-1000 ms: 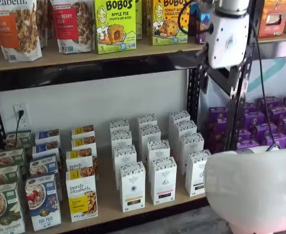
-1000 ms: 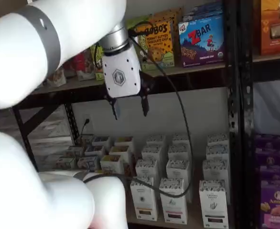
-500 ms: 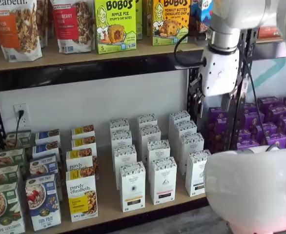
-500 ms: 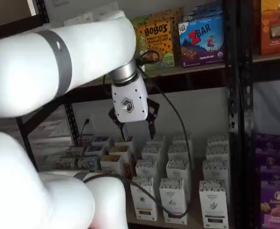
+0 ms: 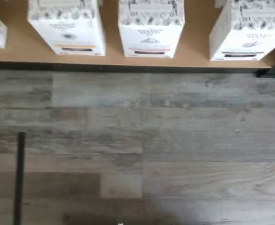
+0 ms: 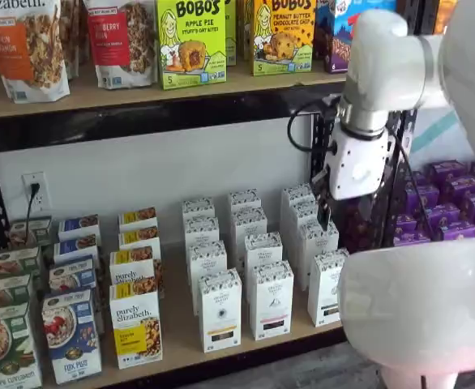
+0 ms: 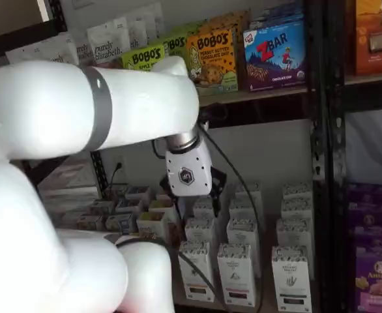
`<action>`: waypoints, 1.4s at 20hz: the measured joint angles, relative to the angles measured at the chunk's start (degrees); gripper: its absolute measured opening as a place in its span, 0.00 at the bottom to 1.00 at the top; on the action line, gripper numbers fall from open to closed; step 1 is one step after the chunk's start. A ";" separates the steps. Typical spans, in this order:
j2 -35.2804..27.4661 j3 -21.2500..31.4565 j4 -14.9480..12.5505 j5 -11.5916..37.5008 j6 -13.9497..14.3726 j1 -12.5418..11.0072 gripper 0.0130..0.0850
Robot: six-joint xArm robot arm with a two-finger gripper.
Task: Pick up the white box with a green strip in the middle, on the bottom shelf, the sixth box from the left
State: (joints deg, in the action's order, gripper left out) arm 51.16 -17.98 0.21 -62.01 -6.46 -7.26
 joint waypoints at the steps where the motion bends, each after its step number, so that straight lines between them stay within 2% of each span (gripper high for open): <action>1: -1.40 0.61 -1.47 1.51 1.30 0.67 1.00; 6: -7.95 3.96 -2.02 12.31 3.37 2.21 1.00; 15: -21.83 5.48 -0.18 29.38 2.76 2.88 1.00; 17: -25.91 5.02 -1.23 32.59 3.61 2.89 1.00; 22: -34.19 4.02 -1.61 39.30 3.28 2.23 1.00; 26: -40.68 2.32 -3.11 43.38 3.11 0.65 1.00; 28: -43.91 1.22 -2.85 45.39 1.95 -0.24 1.00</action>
State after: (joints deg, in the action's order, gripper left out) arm 7.24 -16.76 -2.63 -16.63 -4.52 -7.50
